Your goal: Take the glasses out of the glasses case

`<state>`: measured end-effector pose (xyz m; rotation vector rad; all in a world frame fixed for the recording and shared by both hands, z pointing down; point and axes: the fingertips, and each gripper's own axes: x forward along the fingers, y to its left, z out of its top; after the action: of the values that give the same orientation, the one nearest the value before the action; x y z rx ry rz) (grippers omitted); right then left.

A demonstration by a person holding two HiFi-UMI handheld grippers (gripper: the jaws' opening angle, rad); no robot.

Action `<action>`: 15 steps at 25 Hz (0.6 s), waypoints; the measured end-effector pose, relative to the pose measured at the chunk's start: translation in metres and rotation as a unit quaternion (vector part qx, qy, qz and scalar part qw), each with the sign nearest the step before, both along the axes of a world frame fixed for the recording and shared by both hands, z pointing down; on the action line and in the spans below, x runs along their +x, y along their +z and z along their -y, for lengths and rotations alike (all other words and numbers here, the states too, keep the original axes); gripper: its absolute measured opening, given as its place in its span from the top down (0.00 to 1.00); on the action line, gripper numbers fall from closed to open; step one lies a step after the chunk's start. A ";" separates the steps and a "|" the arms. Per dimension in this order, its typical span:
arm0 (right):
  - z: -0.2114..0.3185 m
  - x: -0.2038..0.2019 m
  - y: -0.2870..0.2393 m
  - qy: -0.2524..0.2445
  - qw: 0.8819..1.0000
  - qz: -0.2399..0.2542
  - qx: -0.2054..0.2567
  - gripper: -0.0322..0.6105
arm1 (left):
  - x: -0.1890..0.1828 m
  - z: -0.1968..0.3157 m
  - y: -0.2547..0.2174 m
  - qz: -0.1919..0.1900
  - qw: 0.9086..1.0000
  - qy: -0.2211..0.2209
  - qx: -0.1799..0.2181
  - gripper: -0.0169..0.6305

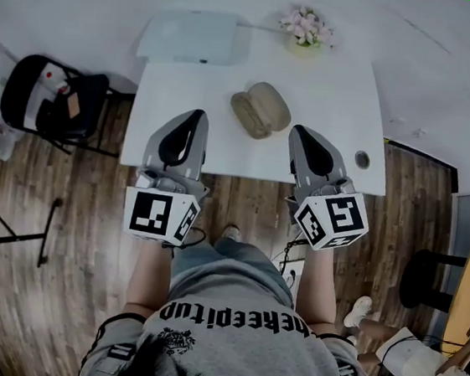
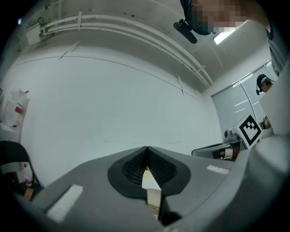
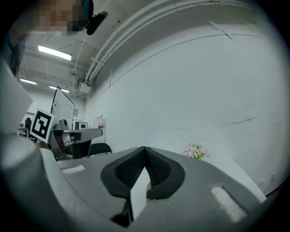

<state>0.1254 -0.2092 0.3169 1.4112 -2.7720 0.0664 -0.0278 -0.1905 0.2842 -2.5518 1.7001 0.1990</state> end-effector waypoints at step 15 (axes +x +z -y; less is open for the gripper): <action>0.077 -0.008 0.096 -0.043 0.987 -0.035 -0.152 0.95 | -0.002 0.046 0.020 0.010 0.999 -0.022 -0.040 0.94</action>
<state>0.1179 -0.2859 0.4125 1.1947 -2.6207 0.4082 -0.0301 -0.2368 0.3042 -2.5596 1.7902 0.1051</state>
